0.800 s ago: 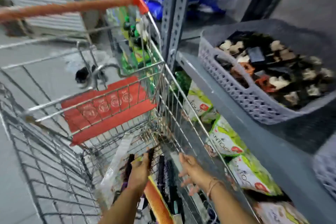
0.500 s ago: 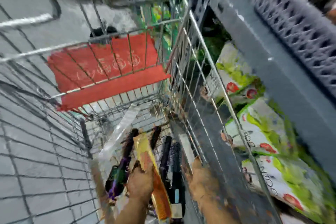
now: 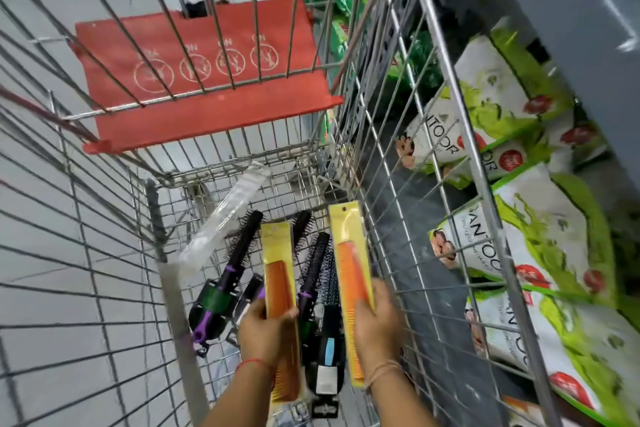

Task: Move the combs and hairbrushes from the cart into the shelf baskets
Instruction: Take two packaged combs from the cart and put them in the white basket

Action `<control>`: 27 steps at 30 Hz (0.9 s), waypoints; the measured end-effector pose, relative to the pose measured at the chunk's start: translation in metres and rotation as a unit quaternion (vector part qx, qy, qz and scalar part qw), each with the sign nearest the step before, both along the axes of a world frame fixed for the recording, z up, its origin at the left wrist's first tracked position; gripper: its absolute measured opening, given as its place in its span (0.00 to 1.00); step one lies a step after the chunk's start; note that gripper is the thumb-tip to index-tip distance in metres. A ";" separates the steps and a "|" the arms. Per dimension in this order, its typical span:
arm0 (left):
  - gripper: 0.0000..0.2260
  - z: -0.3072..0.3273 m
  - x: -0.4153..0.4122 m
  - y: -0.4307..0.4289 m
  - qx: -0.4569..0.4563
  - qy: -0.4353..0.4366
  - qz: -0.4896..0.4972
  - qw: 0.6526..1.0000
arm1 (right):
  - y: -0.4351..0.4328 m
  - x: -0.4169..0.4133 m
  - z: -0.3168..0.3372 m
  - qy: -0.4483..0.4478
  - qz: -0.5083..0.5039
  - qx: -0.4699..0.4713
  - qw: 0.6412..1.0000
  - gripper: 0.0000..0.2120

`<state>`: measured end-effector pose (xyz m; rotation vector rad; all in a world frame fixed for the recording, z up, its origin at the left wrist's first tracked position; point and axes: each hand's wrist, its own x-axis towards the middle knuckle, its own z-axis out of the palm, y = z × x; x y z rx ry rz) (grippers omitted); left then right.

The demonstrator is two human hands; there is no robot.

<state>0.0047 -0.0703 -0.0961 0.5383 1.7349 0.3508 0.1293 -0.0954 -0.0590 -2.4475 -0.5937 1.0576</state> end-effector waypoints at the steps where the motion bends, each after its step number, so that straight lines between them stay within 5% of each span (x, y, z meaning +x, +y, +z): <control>1: 0.21 0.000 0.000 0.001 -0.006 -0.012 -0.001 1.000 | 0.001 -0.001 -0.004 0.047 0.006 -0.012 0.999 0.07; 7: 0.07 -0.010 0.001 0.011 -0.031 -0.070 0.000 0.997 | -0.006 0.003 -0.022 0.110 0.040 -0.054 0.992 0.16; 17: 0.05 0.018 -0.004 0.029 -0.004 -0.179 -0.034 0.983 | -0.013 0.002 0.016 0.161 -0.111 0.014 0.981 0.14; 23: 0.05 0.090 0.010 0.050 0.029 -0.290 -0.191 0.937 | -0.035 -0.017 0.070 0.103 -0.224 0.185 0.951 0.10; 27: 0.06 0.163 0.005 0.044 0.044 -0.341 -0.319 0.883 | -0.061 -0.053 0.127 0.062 -0.338 0.341 0.875 0.13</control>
